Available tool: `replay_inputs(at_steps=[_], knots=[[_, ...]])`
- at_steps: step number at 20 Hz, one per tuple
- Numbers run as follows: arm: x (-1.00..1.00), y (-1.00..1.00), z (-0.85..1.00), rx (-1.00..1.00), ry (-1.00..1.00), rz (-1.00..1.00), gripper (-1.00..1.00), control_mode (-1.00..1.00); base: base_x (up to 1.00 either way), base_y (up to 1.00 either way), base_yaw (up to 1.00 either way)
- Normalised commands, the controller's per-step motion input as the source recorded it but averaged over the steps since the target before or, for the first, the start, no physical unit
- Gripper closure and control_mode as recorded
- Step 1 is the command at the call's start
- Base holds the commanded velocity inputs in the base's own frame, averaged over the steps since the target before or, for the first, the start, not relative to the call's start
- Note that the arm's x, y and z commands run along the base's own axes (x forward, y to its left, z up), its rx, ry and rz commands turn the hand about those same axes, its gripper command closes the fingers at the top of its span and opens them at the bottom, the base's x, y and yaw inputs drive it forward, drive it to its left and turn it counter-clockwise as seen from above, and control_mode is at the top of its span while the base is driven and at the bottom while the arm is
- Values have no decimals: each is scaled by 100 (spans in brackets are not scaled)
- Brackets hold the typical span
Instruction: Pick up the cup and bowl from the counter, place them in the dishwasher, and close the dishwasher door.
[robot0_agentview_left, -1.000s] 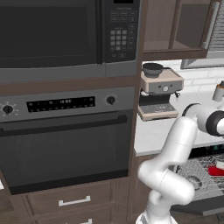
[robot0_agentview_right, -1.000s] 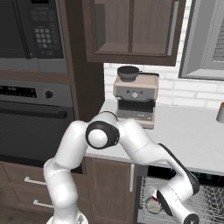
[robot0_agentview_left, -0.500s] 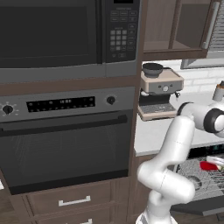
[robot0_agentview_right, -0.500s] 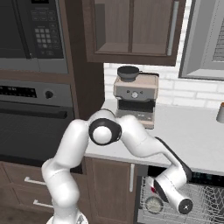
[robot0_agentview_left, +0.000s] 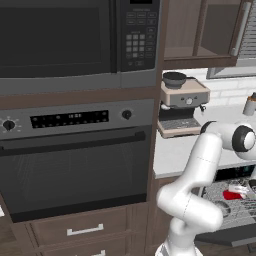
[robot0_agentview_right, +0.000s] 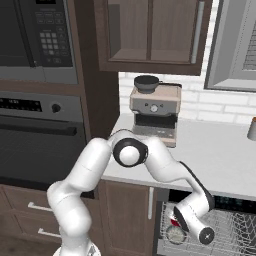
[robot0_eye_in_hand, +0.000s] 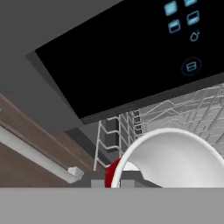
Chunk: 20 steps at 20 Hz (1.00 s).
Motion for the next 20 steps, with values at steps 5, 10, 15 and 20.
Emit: replay_inputs(at_steps=[5, 10, 15, 20], knots=[[23, 0, -31, -2, 6, 4, 100, -100, 0, 0, 0], [18, 0, -16, 0, 7, 5, 100, -100, 0, 0, 0], [0, 9, -10, 0, 9, 3, -100, -100, 0, 0, 0], [0, 3, -3, 0, 8, 3, -100, -100, 0, 0, 0]])
